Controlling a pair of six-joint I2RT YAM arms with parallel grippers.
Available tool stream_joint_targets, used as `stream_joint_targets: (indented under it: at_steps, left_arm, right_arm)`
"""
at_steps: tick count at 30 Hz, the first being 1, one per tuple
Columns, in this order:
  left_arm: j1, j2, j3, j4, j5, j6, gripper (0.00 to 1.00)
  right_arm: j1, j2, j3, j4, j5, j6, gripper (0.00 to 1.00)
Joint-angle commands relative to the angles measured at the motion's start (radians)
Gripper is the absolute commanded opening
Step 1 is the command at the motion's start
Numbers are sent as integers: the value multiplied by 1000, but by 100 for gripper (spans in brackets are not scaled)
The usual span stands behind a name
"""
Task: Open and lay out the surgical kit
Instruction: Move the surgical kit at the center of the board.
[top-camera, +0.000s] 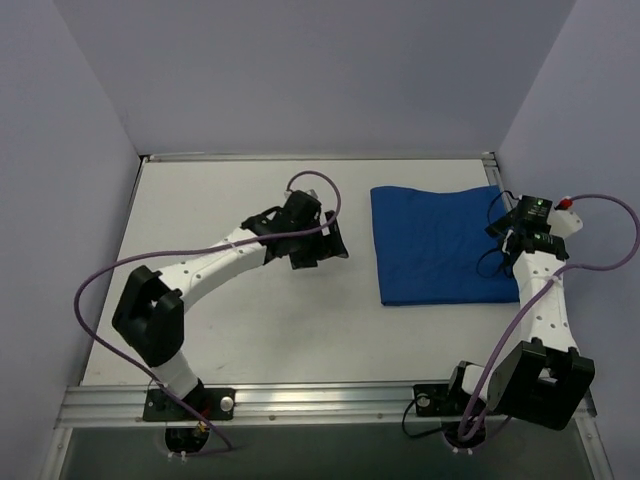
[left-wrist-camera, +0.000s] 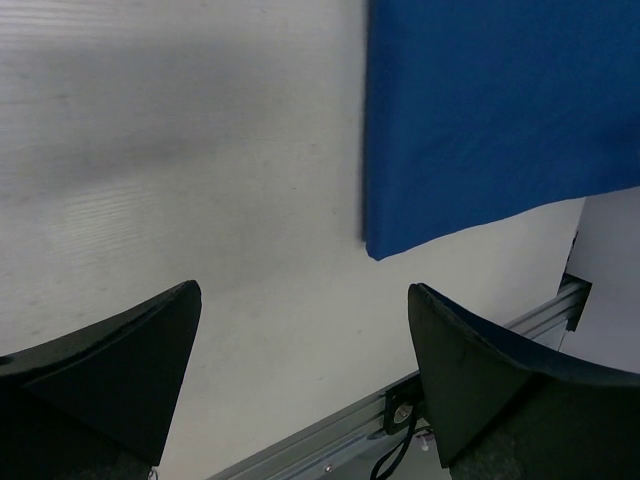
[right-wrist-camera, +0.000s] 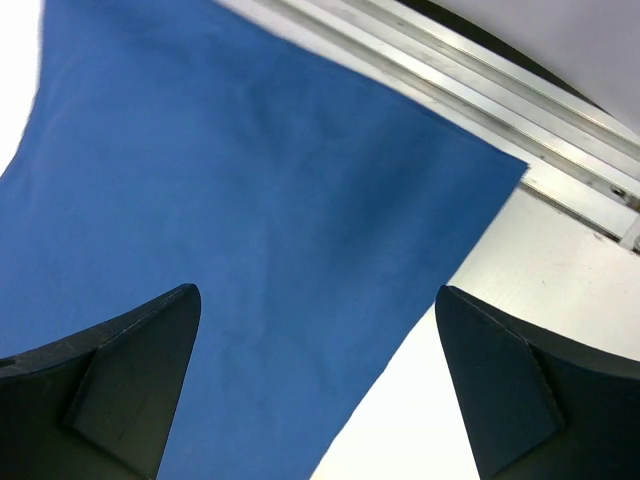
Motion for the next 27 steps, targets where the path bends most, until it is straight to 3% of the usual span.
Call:
stream_joint_targets:
  at_steps: [1, 8, 10, 16, 27]
  left_arm:
    - [-87, 86, 85, 158, -44, -83, 94]
    - [-206, 311, 171, 258, -34, -121, 100]
    - [-227, 359, 195, 276, -28, -114, 92]
    - [-246, 437, 219, 331, 2, -97, 84]
    - [-246, 492, 223, 405, 36, -88, 66]
  right_arm:
    - [-59, 20, -26, 46, -9, 63, 100]
    - [-180, 96, -52, 135, -49, 30, 100]
    - [-200, 108, -54, 178, -58, -11, 100]
    - [-220, 203, -14, 250, -124, -160, 100]
    - [-224, 364, 68, 294, -191, -196, 97]
